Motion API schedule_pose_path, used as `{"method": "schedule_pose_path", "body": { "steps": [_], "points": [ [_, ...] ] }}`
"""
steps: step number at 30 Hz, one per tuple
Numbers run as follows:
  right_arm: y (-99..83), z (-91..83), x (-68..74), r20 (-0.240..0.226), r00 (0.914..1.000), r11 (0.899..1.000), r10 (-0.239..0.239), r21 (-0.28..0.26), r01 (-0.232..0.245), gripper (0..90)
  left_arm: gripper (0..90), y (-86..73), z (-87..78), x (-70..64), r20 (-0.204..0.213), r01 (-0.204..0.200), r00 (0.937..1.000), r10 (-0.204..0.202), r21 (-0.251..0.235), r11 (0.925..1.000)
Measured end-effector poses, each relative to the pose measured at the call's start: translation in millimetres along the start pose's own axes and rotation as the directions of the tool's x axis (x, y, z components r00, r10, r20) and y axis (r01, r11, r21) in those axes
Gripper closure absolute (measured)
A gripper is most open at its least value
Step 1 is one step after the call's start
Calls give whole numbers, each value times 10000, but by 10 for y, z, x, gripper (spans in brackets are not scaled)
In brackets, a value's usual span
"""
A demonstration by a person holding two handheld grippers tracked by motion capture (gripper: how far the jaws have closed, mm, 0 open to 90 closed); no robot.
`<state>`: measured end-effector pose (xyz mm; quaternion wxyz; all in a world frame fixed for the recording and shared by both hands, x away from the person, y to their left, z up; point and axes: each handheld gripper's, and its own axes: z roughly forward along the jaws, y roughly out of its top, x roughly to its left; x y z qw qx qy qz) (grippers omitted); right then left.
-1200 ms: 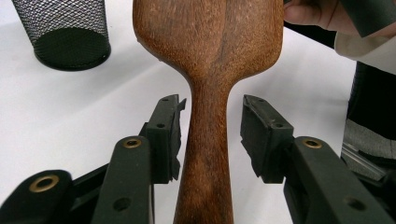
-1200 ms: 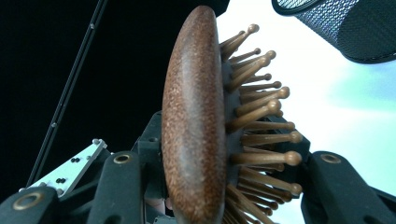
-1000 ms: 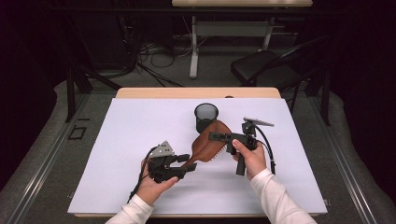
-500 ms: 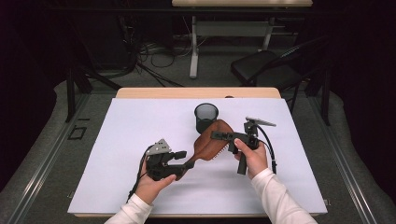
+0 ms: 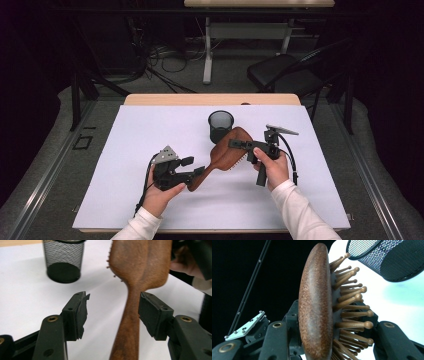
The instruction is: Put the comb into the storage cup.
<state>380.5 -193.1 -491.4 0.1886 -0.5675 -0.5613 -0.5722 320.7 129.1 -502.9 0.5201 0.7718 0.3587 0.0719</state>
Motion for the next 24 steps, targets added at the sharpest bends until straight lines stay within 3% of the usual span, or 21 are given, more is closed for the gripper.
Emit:
{"method": "schedule_pose_path", "body": {
  "steps": [5,19,22,24],
  "points": [
    [7,-11,-6,40,10000,10000,51,-86,-51,493,394,-3,-14,28,-336,157,9993,-160,-96,9998],
    [25,-56,-17,77,10000,9999,40,-125,-39,493,395,-7,-30,82,-686,230,9973,-247,-267,9994],
    [29,-61,-18,74,10000,9999,41,-158,-40,493,351,-10,-27,92,-974,160,9951,-180,-217,9996],
    [32,-64,-20,63,10000,9998,30,-184,-29,493,304,-16,-20,109,-1062,377,9936,-389,-134,9992]
  ]
}}
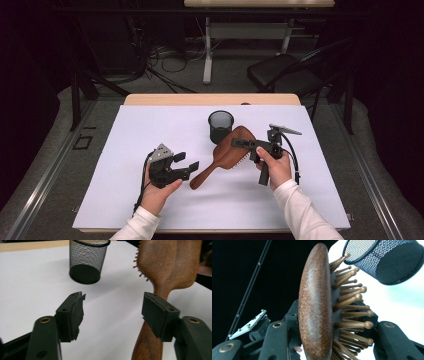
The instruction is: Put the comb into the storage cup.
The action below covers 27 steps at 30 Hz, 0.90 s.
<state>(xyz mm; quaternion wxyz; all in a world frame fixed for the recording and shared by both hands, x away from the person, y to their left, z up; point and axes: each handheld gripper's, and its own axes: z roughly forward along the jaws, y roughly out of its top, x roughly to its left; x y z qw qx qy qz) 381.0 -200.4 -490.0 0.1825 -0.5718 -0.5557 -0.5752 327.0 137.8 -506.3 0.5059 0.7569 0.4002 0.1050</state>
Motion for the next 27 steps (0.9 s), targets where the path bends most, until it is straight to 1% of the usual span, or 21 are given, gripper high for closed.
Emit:
{"method": "schedule_pose_path", "body": {
  "steps": [2,4,6,8,9,11,12,14,17,19,22,27],
  "points": [
    [2,-5,-1,4,10000,10000,4,3,-4,493,241,-6,10,23,-93,191,9998,-190,68,9998],
    [4,-11,2,51,10000,10000,39,-37,-39,493,214,-10,14,37,-182,266,9995,-265,43,9996],
    [8,-13,-1,46,10000,10000,-20,-55,20,492,164,-12,19,50,-310,330,9990,-330,-8,9995],
    [10,-12,-3,12,10000,9999,-17,-119,17,492,140,-13,19,68,-426,445,9981,-446,-21,9990],
    [14,-17,-4,38,10000,10000,-19,-90,20,492,112,-13,24,71,-690,552,9961,-556,-89,9984],
    [19,-23,-1,55,10000,10000,5,-90,-5,492,73,-15,21,96,-767,660,9948,-666,-104,9978],
    [21,-28,0,77,10000,10000,-26,-86,27,492,58,-18,21,105,-798,784,9936,-796,-188,9967],
    [23,-30,1,91,9999,9999,-63,-120,64,492,15,-23,18,124,-854,827,9927,-848,-273,9962],
    [27,-39,6,129,9999,9999,-71,-146,73,492,4,-28,11,127,-874,699,9935,-727,-348,9969],
    [31,-45,8,118,9999,9998,-82,-189,84,492,4,-28,8,131,-798,772,9935,-807,-461,9960],
    [35,-49,11,111,9999,9997,-80,-229,82,492,4,-29,8,131,-729,757,9942,-789,-451,9961],
    [44,-53,24,94,9998,9994,-159,-310,162,491,4,-24,-4,139,-777,763,9938,-799,-480,9959]
  ]
}}
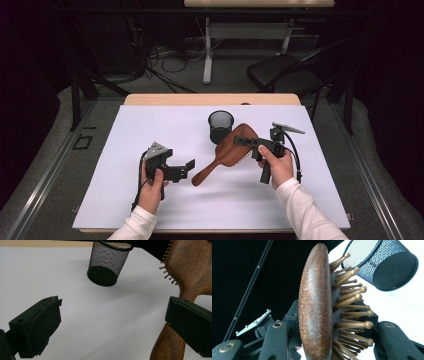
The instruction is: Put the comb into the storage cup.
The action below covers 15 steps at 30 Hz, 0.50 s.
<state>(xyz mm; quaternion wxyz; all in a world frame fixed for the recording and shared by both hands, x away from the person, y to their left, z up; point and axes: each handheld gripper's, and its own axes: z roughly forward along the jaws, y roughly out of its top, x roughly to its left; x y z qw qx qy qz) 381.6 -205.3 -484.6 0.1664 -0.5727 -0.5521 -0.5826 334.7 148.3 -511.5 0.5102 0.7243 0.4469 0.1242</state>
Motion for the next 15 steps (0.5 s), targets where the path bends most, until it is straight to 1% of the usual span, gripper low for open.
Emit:
{"method": "schedule_pose_path", "body": {
  "steps": [4,8,12,15],
  "points": [
    [10,-5,6,-19,10000,10000,-25,-30,25,490,4,-1,2,3,-24,-43,10000,43,104,9999],
    [18,-4,7,16,10000,9999,-32,-101,32,490,4,-4,7,12,-48,1,10000,0,181,9998],
    [30,-13,-1,33,10000,10000,-38,62,38,489,4,-6,7,16,-5,-2,10000,2,200,9998],
    [37,-11,6,74,10000,10000,13,-23,-13,489,4,-6,7,15,20,-1,10000,1,219,9998]
  ]
}}
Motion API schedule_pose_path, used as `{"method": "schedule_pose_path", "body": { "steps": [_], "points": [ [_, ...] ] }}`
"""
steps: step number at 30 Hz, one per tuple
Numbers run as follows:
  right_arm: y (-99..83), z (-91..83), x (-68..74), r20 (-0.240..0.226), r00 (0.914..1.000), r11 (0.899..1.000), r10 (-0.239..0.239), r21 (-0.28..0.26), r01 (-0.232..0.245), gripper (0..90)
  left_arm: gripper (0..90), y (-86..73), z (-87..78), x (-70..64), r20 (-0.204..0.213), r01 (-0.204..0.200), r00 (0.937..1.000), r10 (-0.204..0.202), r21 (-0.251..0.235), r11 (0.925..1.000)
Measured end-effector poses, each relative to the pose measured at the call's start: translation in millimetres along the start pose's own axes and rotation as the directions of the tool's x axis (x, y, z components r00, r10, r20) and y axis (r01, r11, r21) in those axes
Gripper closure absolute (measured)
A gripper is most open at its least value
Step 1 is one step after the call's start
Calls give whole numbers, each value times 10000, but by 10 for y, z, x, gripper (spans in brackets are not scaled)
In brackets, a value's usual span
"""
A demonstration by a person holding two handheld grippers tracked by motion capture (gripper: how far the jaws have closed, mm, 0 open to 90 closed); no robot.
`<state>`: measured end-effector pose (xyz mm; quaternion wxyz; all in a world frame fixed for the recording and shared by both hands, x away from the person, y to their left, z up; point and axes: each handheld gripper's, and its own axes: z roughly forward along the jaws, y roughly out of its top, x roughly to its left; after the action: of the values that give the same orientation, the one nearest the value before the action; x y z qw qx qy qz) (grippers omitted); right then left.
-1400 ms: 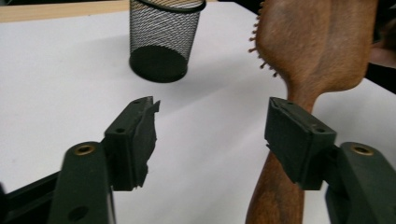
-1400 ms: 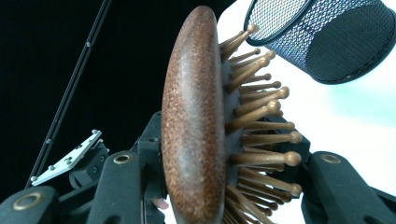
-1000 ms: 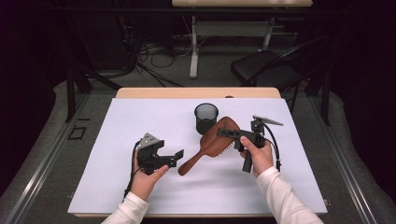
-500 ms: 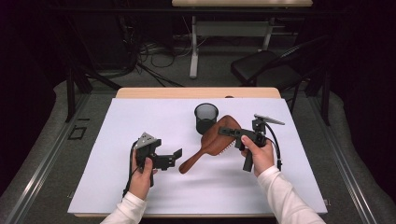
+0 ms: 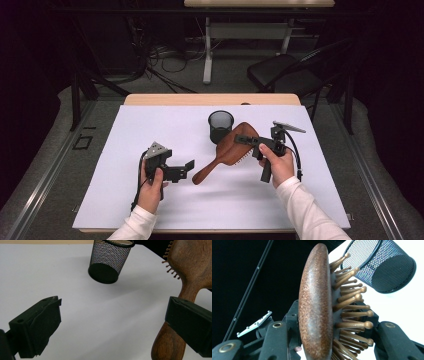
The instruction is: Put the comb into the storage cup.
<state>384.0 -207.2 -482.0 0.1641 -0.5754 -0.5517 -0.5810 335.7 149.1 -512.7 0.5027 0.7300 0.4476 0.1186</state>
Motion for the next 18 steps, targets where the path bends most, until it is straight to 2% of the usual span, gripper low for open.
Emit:
{"method": "schedule_pose_path", "body": {
  "steps": [8,15,18],
  "points": [
    [26,-6,-13,157,9999,9998,-40,-214,43,488,4,2,1,-6,147,-95,9998,93,142,9999],
    [73,-45,-26,399,9992,9997,3,-254,7,487,4,-6,1,-11,-41,-97,9999,97,-15,10000],
    [102,-65,-12,521,9986,9995,-87,-314,103,487,4,-15,22,-22,-65,-266,9996,267,123,9996]
  ]
}}
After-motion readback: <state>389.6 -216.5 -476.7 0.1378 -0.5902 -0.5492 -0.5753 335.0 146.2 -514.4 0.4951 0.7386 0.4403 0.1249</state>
